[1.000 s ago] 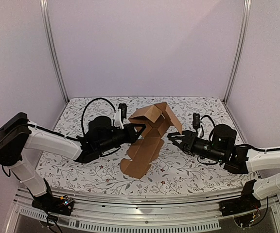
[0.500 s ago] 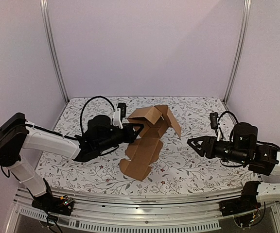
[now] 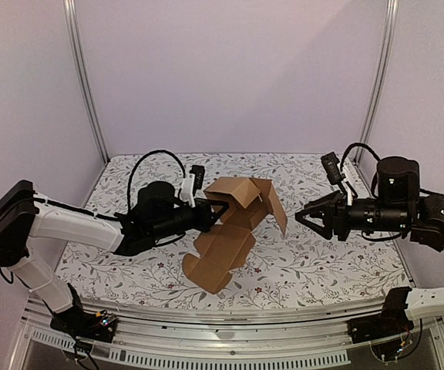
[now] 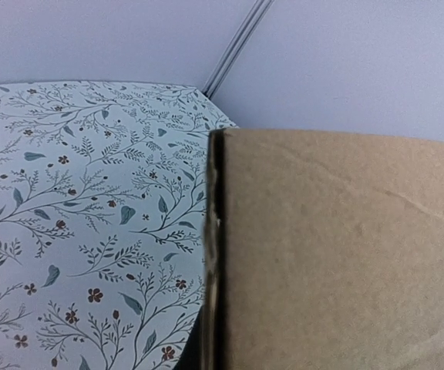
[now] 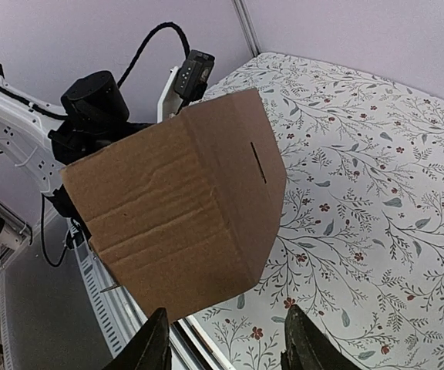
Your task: Fold the paper box
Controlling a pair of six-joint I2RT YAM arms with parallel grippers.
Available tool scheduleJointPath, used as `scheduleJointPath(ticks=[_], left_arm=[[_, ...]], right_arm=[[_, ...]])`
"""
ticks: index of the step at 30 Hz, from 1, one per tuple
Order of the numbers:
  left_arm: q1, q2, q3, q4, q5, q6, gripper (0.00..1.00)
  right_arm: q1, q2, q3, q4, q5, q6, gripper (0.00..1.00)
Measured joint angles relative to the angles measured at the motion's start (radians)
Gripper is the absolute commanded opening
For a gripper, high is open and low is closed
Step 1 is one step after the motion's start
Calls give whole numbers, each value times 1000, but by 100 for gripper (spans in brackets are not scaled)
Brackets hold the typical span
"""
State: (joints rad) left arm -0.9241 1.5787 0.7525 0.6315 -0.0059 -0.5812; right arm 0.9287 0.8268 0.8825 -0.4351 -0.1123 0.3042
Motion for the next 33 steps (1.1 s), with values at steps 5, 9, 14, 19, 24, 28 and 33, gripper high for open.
scheduleJointPath(ticks=[5, 9, 14, 19, 24, 28, 33], left_arm=[[0, 0, 0, -11, 30, 7, 0], [0, 0, 1, -19, 51, 12, 0], [1, 7, 3, -22, 72, 13, 0], [1, 11, 4, -25, 74, 12, 0], [2, 11, 12, -37, 72, 13, 0], [3, 11, 15, -55, 65, 13, 0], [3, 11, 17, -79, 50, 13, 0]], right_arm=[[0, 60, 58, -24, -35, -48, 47], [0, 121, 99, -30, -57, -77, 43], [0, 193, 143, -35, -81, -97, 41], [3, 253, 182, -31, -113, -103, 38], [25, 320, 212, -27, -110, -104, 38], [47, 365, 226, -19, -97, -104, 38], [66, 399, 229, 5, -71, -99, 38]])
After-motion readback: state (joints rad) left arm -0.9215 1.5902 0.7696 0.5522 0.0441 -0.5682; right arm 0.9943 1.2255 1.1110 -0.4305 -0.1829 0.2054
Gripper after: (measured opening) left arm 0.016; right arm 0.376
